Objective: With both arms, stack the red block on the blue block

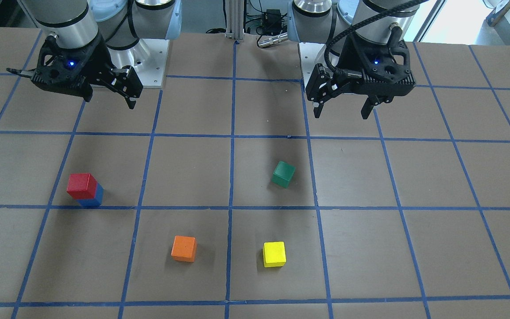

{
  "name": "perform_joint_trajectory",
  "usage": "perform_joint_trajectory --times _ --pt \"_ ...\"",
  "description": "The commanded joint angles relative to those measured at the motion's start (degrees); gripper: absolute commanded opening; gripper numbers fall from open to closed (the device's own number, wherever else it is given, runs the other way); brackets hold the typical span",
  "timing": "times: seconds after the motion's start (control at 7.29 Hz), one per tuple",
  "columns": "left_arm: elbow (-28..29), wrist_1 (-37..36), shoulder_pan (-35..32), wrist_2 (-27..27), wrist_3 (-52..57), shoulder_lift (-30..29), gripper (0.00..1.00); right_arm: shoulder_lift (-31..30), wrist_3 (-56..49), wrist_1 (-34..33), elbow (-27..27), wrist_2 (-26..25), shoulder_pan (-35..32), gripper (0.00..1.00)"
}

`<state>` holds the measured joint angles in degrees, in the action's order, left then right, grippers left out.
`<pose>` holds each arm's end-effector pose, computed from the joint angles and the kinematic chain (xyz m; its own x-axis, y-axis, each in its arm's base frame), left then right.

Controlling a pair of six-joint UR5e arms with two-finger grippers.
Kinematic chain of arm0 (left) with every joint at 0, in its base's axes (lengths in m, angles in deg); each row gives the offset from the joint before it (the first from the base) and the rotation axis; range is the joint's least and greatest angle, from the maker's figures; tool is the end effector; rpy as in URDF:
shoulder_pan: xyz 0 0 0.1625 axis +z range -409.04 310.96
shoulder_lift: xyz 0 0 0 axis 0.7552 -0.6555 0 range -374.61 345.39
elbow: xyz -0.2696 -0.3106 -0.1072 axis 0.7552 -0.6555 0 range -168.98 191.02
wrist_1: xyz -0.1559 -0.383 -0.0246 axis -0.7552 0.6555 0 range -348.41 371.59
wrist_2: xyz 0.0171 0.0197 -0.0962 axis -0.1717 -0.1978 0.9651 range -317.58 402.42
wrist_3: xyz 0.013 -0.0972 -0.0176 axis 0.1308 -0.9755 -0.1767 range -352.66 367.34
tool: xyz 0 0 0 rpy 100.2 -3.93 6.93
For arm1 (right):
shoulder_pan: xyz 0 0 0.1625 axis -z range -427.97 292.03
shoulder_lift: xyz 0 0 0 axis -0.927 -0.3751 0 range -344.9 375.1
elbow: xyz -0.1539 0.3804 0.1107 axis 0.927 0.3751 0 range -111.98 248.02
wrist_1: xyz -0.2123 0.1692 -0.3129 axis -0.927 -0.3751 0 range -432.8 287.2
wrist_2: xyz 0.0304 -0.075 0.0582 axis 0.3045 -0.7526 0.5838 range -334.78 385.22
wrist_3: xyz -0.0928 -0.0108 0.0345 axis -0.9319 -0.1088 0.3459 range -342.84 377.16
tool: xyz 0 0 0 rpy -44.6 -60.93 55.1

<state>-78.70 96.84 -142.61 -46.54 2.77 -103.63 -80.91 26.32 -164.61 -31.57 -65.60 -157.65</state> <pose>-0.1656 -0.4850 0.5075 -0.9995 -0.0151 0.0264 -0.0178 0.9945 -0.1030 0.1293 -0.4443 0.4581 -0.9862 0.1642 0.0191 0.1647 0.9859 0.0283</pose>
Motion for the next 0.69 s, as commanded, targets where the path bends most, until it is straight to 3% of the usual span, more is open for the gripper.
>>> perform_joint_trajectory --times 0.0,0.55 --pt "0.0 0.1 -0.1 -1.8 0.1 -0.2 1.0 -0.1 0.2 0.1 -0.3 -0.5 0.0 1.0" --pt "-0.1 0.2 -0.2 -1.8 0.1 -0.4 1.0 -0.1 0.6 0.0 -0.5 -0.8 0.1 1.0"
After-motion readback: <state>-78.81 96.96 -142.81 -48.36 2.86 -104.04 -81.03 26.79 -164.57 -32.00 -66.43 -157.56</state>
